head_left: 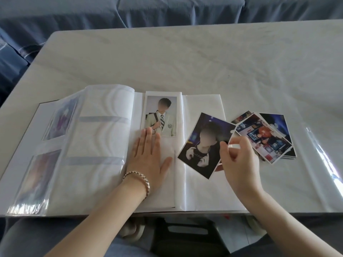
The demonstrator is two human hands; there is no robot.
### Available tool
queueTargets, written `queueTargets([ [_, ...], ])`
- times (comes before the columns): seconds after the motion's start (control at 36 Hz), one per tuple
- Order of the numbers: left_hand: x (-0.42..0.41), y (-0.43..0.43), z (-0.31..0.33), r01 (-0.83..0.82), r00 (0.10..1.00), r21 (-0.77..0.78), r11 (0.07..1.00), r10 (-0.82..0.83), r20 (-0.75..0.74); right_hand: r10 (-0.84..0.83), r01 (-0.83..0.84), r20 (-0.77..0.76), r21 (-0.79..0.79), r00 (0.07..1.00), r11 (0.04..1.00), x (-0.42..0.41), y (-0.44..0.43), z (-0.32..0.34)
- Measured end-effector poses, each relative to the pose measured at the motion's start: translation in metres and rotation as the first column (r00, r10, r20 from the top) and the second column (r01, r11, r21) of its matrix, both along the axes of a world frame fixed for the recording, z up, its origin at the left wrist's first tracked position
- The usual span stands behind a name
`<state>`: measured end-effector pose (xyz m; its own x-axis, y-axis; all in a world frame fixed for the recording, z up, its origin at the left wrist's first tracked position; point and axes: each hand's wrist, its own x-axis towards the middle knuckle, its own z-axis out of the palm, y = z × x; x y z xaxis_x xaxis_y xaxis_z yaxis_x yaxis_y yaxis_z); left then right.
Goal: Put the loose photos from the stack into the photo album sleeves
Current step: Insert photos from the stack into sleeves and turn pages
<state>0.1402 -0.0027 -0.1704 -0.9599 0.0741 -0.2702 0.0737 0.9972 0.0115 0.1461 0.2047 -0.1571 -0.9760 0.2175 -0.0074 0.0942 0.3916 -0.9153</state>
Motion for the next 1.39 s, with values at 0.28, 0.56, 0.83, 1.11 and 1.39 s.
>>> queueTargets([
  [0.28,0.002,0.000,-0.001,-0.019,0.999,0.087,0.996,0.021,-0.030,0.010,0.006,0.148,-0.106,0.989,0.994,0.002,0.006,-0.004],
  [0.56,-0.002,-0.002,0.005,-0.042,0.997,0.170,0.985,0.051,-0.049,0.215,-0.169,0.325,-0.165,0.921,0.972,0.014,-0.008,-0.004],
  [0.83,-0.027,-0.025,0.028,0.109,0.991,0.065,0.992,-0.102,-0.092,0.390,-0.295,0.587,-0.255,0.709,0.921,0.009,0.015,0.002],
  [1.11,-0.033,-0.055,0.027,0.195,0.978,0.187,0.963,-0.176,-0.109,0.402,-0.365,0.570,-0.185,0.717,0.912,-0.006,-0.013,0.004],
  [1.39,-0.028,-0.055,0.024,0.227,0.963,0.219,0.949,-0.185,-0.196,0.361,-0.439,0.561,0.005,0.745,0.899,-0.008,-0.026,0.010],
])
